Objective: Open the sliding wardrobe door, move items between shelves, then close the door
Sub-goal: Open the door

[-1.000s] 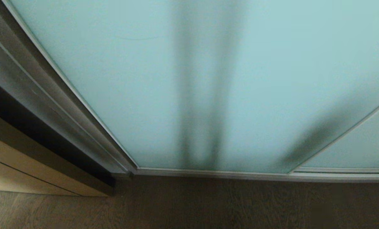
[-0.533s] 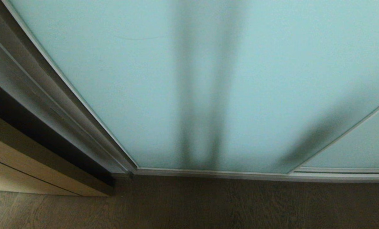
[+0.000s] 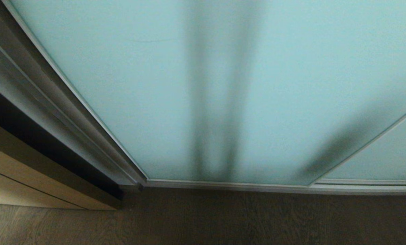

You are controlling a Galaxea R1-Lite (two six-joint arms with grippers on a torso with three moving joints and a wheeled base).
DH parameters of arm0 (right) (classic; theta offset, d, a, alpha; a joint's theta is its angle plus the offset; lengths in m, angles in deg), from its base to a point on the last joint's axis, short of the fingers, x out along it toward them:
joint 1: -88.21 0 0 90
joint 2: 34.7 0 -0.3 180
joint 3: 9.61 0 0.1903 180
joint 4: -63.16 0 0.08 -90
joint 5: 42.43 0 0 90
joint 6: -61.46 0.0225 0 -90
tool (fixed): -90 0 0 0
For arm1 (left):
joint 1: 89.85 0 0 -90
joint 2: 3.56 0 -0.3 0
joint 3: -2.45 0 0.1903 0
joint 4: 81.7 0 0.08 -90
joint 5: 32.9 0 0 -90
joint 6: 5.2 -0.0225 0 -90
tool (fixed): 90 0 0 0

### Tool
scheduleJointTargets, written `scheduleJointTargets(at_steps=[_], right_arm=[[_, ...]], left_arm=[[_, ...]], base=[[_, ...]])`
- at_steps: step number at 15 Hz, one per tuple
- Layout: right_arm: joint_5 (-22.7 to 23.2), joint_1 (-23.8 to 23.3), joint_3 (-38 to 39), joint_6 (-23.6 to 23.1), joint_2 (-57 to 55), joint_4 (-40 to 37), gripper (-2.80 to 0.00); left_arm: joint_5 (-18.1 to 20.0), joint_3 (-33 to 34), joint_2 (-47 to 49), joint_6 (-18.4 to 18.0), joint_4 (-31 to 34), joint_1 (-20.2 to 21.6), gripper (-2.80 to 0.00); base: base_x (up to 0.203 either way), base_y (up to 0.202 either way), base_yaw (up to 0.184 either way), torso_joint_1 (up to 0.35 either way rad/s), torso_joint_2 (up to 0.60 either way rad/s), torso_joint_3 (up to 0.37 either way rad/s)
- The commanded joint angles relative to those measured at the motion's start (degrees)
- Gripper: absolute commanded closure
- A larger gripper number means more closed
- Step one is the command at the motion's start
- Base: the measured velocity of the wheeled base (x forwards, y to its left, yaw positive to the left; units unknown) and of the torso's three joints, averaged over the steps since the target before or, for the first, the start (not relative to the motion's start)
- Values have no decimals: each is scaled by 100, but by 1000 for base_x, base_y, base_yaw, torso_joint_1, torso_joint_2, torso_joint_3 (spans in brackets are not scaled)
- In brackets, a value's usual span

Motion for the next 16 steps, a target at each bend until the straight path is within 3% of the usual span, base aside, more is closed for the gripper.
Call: scheduleJointTargets(at_steps=[1,5,16], right_arm=[[5,2,0,0,10,0,0],[5,2,0,0,10,0,0],[-4,2,0,0,10,0,0]], left_arm=[[-8,-294,508,18,-30,-15,0],[-1,-734,988,34,-34,-25,0],[1,-774,1500,135,-77,-192,0]], base=[[0,0,0,0,0,0],[0,0,0,0,0,0],[0,0,0,0,0,0]])
